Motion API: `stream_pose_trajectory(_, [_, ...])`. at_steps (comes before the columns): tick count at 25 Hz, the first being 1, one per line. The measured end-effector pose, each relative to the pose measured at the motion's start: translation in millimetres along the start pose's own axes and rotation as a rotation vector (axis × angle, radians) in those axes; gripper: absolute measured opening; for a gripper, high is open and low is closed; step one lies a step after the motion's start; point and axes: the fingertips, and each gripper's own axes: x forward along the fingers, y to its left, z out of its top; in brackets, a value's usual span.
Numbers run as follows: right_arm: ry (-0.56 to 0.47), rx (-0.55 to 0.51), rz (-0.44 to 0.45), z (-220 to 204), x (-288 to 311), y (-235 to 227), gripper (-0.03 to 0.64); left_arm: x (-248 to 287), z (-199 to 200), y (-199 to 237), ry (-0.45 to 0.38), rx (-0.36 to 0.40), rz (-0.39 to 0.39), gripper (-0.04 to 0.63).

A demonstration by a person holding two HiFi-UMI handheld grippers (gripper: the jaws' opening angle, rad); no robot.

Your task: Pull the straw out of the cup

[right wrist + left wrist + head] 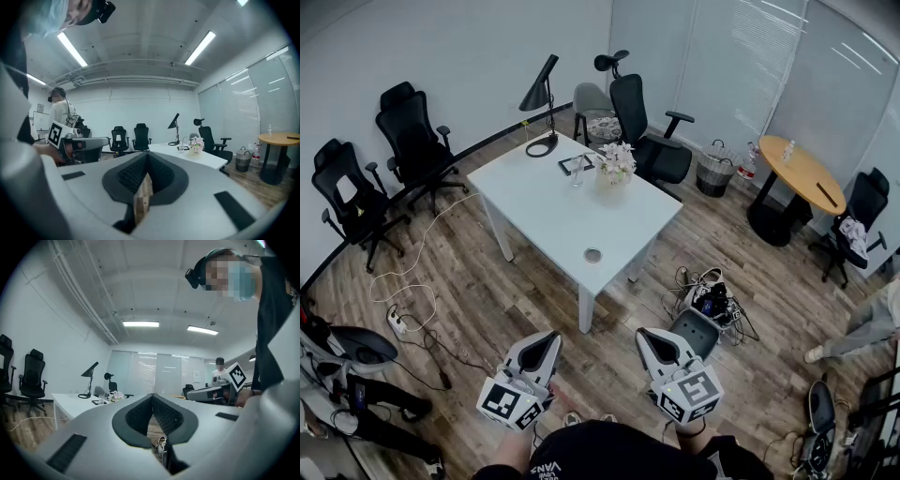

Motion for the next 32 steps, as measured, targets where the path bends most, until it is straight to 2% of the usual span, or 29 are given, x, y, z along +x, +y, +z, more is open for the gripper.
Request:
stream_pose_trajectory(14, [-0.014, 0.033, 0.046, -3.7, 10.9, 7.8, 0.017, -2.8, -4.1, 6.4, 0.008, -0.001, 0.001, 0.011])
stream_pose_trajectory(32, [-0.014, 0.043, -0.008, -7.7, 45.5, 26.2, 0.017, -19.1, -6.7, 51.5, 0.01, -0.011, -0.016, 0.011])
